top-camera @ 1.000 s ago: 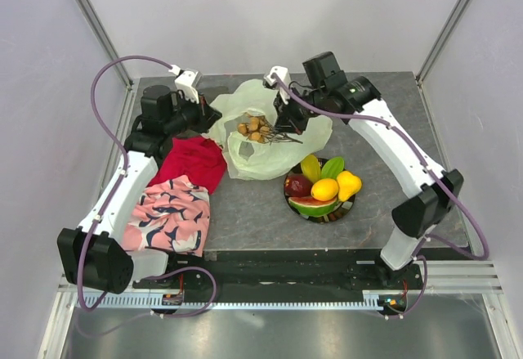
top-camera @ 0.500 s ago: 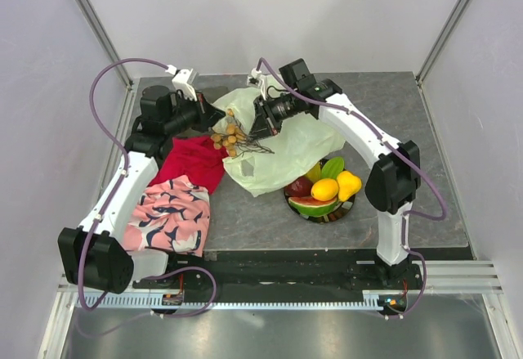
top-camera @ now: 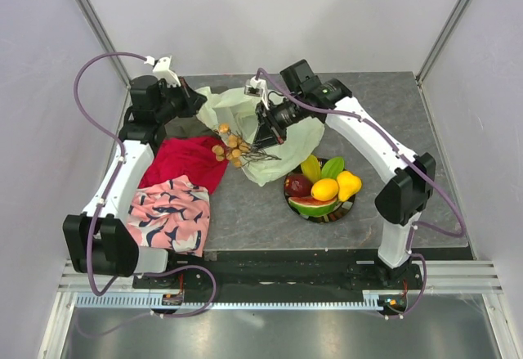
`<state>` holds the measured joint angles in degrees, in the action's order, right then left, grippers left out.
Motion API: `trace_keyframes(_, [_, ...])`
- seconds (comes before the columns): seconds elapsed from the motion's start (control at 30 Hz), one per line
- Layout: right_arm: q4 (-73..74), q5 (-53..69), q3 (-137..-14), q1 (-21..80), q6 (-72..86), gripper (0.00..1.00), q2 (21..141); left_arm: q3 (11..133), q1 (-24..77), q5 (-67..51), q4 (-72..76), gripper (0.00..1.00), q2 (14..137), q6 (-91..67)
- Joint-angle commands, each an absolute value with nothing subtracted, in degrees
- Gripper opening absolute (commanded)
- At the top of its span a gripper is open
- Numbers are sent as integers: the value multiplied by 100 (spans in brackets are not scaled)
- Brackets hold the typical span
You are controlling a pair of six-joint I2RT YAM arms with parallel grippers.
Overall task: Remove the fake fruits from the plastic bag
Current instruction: Take out the fake fruit from the plastic bag, then place the fake fruit on the plate.
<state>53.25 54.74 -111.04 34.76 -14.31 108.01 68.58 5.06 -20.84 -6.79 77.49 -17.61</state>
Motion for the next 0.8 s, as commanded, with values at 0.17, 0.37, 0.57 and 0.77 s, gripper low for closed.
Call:
trace_keyframes(0.17, [6957,4650,-11302,2787,-3113,0,9642,6926,483,-2021,-606,2,7366,-1679])
trace_keyframes(0.37, [8350,3130,-9849,2356,-4929,0,8906,6671,404,-2197,-589,1,7128,-1696])
trace_keyframes(0.57, [8139,2918,-8948,1987,-5309,0,8683,6487,360,-2268,-580,2,6961,-1723])
trace_keyframes(0.77, [7761,2979,-9000,1907,-5212,0,8990,6355,325,-2294,-580,2,6820,-1732])
